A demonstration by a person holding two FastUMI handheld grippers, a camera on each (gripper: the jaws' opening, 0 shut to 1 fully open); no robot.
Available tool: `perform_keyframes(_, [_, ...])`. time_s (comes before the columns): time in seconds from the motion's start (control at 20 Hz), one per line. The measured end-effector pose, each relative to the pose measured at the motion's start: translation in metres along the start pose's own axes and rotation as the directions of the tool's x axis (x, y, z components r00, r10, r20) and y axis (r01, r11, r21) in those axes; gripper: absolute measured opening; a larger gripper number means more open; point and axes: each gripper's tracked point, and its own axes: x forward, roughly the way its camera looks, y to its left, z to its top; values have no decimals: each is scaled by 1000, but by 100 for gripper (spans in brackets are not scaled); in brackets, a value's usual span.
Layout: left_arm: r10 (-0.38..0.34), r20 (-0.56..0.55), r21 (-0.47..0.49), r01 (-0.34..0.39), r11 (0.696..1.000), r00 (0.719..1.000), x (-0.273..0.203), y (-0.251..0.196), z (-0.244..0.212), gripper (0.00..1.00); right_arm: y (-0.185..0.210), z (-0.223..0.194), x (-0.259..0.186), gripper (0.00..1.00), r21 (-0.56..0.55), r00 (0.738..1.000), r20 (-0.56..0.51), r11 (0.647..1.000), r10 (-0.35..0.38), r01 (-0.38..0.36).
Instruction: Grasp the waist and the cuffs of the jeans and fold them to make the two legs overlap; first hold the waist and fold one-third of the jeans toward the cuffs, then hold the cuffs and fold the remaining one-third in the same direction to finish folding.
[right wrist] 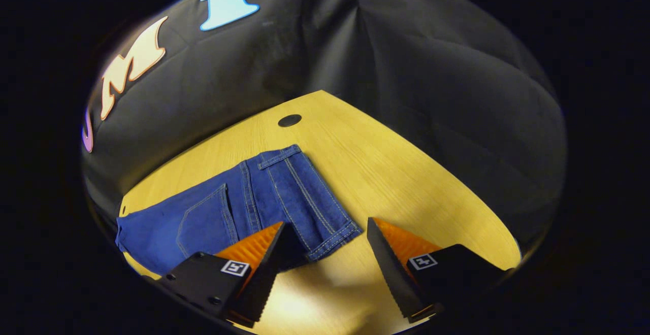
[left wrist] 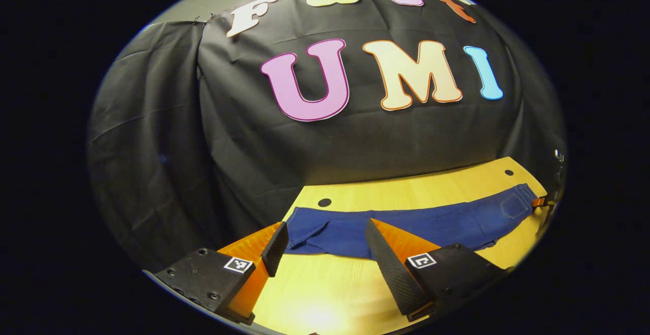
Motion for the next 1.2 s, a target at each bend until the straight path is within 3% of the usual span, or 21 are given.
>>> perform_keyframes(0.1, [-5, -6, -3, 5, 1000, 1000, -1, -1, -2, 95, 14, -1, -1, 75, 8, 998, -13, 998, 57, -57])
perform_keyframes(0.25, [-4, -17, -9, 3, 1000, 1000, -4, -1, -4, 95, 13, 0, 2, 29, 43, 996, -35, 996, 85, -84])
perform_keyframes(0.35, [-13, -24, -25, 13, 1000, 1000, -7, -5, -7, 95, 9, 3, 0, 15, 31, 996, -25, 996, 82, -81])
perform_keyframes(0.4, [-12, -27, -29, 11, 1000, 1000, -9, -5, -8, 95, 5, 9, 0, 15, 15, 999, 4, 999, 44, -44])
perform_keyframes(0.45, [-8, -25, -37, 7, 999, 1000, -11, -4, -8, 95, -1, 12, -2, 5, -19, 1000, 10, 1000, 21, -21])
perform_keyframes(0.75, [-25, 2, -104, 26, 994, 1000, -17, -5, -4, 95, -28, 53, -13, 5, -120, 996, 83, 992, -16, 26])
perform_keyframes(0.8, [-30, 2, -112, 30, 993, 1000, -16, -5, -5, 100, -27, 63, -22, 5, -122, 993, 114, 992, -6, 20])
perform_keyframes(1.0, [-59, 9, -153, 60, 986, 998, -8, 1, -10, 95, 2, 97, -59, 5, -129, 975, 213, 991, 56, -29])
perform_keyframes(1.2, [-91, 8, -182, 91, 979, 996, 8, 14, -15, 95, 63, 125, -107, 1, -167, 948, 285, 981, 142, -97])
